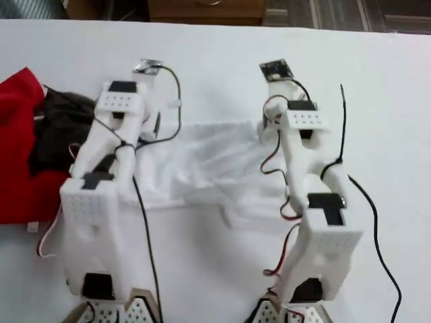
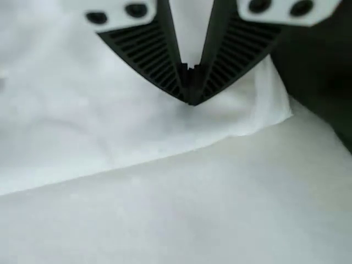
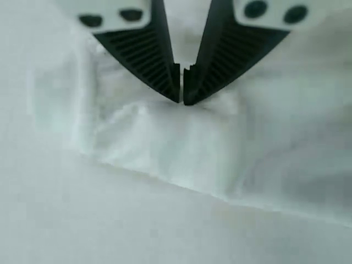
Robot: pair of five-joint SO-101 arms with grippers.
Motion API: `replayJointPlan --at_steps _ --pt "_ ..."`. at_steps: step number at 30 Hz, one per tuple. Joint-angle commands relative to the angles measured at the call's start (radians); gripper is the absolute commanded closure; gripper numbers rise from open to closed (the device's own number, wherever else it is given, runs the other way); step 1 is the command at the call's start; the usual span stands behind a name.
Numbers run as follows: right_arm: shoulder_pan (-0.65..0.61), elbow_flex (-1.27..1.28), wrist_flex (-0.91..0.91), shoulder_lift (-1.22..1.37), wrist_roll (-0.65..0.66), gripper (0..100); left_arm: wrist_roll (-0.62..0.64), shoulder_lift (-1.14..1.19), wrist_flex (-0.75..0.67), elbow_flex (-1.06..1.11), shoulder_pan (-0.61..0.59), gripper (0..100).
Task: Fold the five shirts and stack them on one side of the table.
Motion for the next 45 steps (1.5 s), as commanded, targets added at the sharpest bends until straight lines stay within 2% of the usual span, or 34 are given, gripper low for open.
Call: replayJointPlan --at_steps 1,8,14,18,25,31,39,45 --pt "0.082 -0.086 0.047 0.071 -0.003 97.9 0.003 0.075 0.095 -0.171 -0.029 97" --pt "0.232 -0.256 0.140 0.177 -0.002 97.9 0.006 0.313 0.259 -0.587 0.014 97" --pt "0.260 -0.399 0.200 0.246 -0.002 97.9 -0.002 0.473 0.354 -0.974 0.098 97" --pt "0.255 -0.470 0.274 0.255 -0.002 97.8 -0.002 0.523 0.379 -1.102 0.095 97" --pt "0.259 -0.578 0.392 0.137 -0.002 97.8 -0.002 0.512 0.456 -1.201 0.069 97" --pt "0.229 -0.577 0.498 -0.016 -0.002 97.7 -0.002 0.321 0.459 -1.055 0.066 97" --pt "0.148 -0.577 0.628 -0.193 -0.002 93.7 0.003 -0.133 0.451 -0.519 0.101 97" --pt "0.107 -0.517 0.662 -0.291 -0.005 93.7 0.000 -0.390 0.342 -0.145 0.086 97"
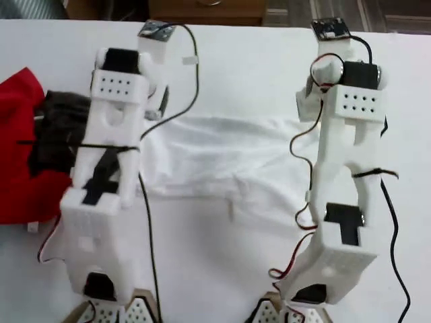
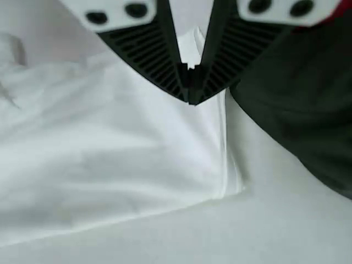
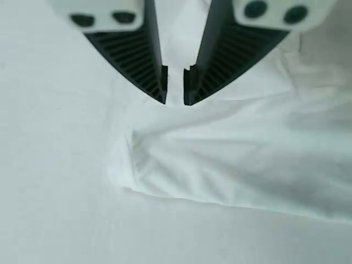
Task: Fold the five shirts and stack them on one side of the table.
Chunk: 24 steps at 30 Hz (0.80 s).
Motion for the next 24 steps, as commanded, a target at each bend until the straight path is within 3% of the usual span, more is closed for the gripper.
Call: replayJointPlan --at_steps 1,7,15,24 --pt "-0.031 0.052 0.005 -0.124 -0.005 93.7 -0.002 -0.203 -0.091 0.211 -0.009 97" --pt "-0.044 0.419 -0.191 -0.349 -0.005 97.4 -0.003 -0.387 -0.307 0.567 -0.014 97" --pt "-0.085 1.023 -0.547 -0.533 0.000 96.7 -0.002 -0.407 -0.597 0.863 -0.021 97" --pt "-0.246 1.297 -0.707 -0.533 -0.002 96.7 -0.040 -0.405 -0.778 1.121 -0.023 97"
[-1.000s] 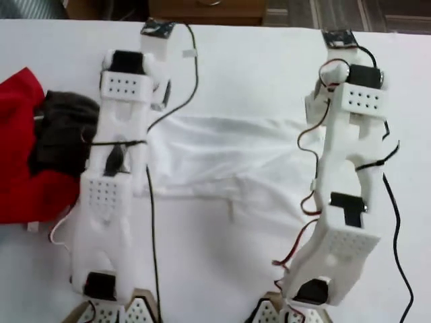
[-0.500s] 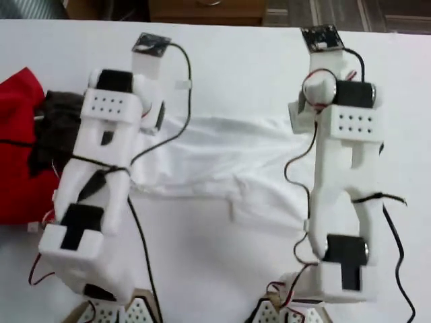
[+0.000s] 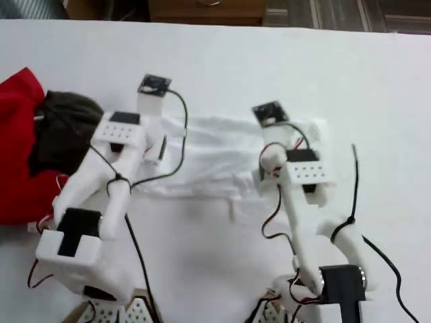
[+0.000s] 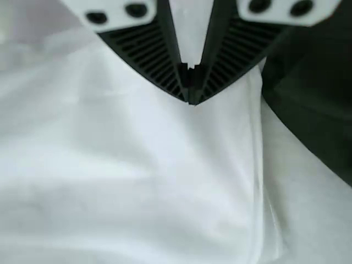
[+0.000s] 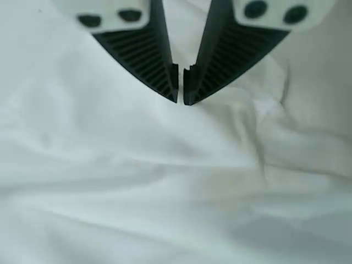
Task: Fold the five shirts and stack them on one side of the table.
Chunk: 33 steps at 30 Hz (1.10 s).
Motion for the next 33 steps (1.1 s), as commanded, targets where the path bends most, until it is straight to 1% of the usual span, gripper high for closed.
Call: replayJointPlan --at_steps 1,7,10,13,15,17,19,22,27,33 --pt "-0.035 0.049 -0.044 -0.050 -0.002 96.7 -0.048 -0.057 -0.061 0.076 -0.014 97" --pt "-0.035 0.080 -0.019 -0.059 -0.002 96.7 -0.061 -0.057 -0.112 0.176 -0.071 97" --pt "-0.031 0.052 0.008 -0.093 -0.002 96.7 -0.061 -0.057 -0.146 0.202 -0.095 97" --pt "-0.041 0.006 0.067 -0.163 -0.002 96.7 -0.060 -0.057 -0.147 0.203 -0.094 97" --pt "-0.079 -0.021 0.137 -0.216 -0.002 96.1 -0.057 -0.057 -0.147 0.205 -0.092 97" --pt "-0.143 -0.026 0.196 -0.249 0.000 92.7 -0.054 -0.057 -0.149 0.208 -0.091 97" --pt "-0.202 -0.015 0.208 -0.257 0.046 89.3 -0.054 -0.057 -0.149 0.208 -0.091 97" --pt "-0.240 0.003 0.173 -0.223 0.138 89.3 -0.052 -0.057 -0.149 0.208 -0.094 97" --pt "-0.236 0.002 0.101 -0.067 0.150 90.1 -0.052 -0.057 -0.157 0.208 -0.094 97" --pt "-0.236 -0.003 -0.027 0.113 0.146 90.0 -0.052 -0.057 -0.157 0.208 -0.095 97"
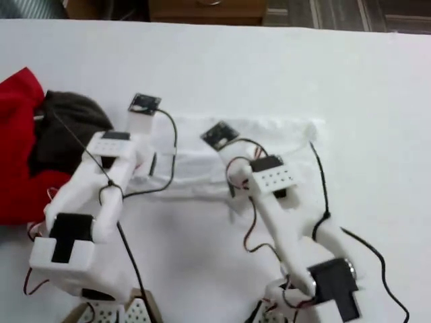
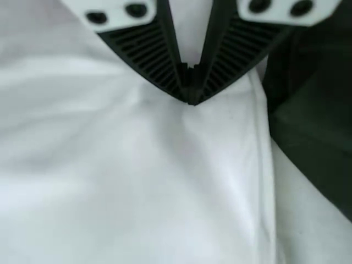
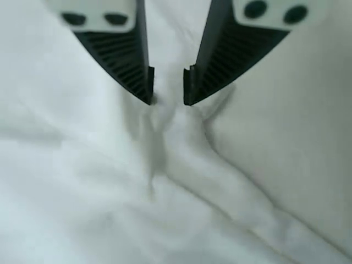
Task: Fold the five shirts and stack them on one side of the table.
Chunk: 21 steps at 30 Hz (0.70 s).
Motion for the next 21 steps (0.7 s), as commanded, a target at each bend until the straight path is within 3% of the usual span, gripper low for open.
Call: replayJointPlan --at_steps 1,11,21 --pt "-0.005 -0.031 -0.054 0.076 0.005 90.0 -0.002 -0.028 -0.011 0.002 -0.026 97" --pt "0.094 -0.203 0.044 0.163 0.005 89.4 -0.002 -0.028 -0.011 0.002 -0.026 97" --pt "0.096 -0.215 0.061 0.166 0.008 86.1 -0.002 -0.028 -0.011 0.002 -0.026 97"
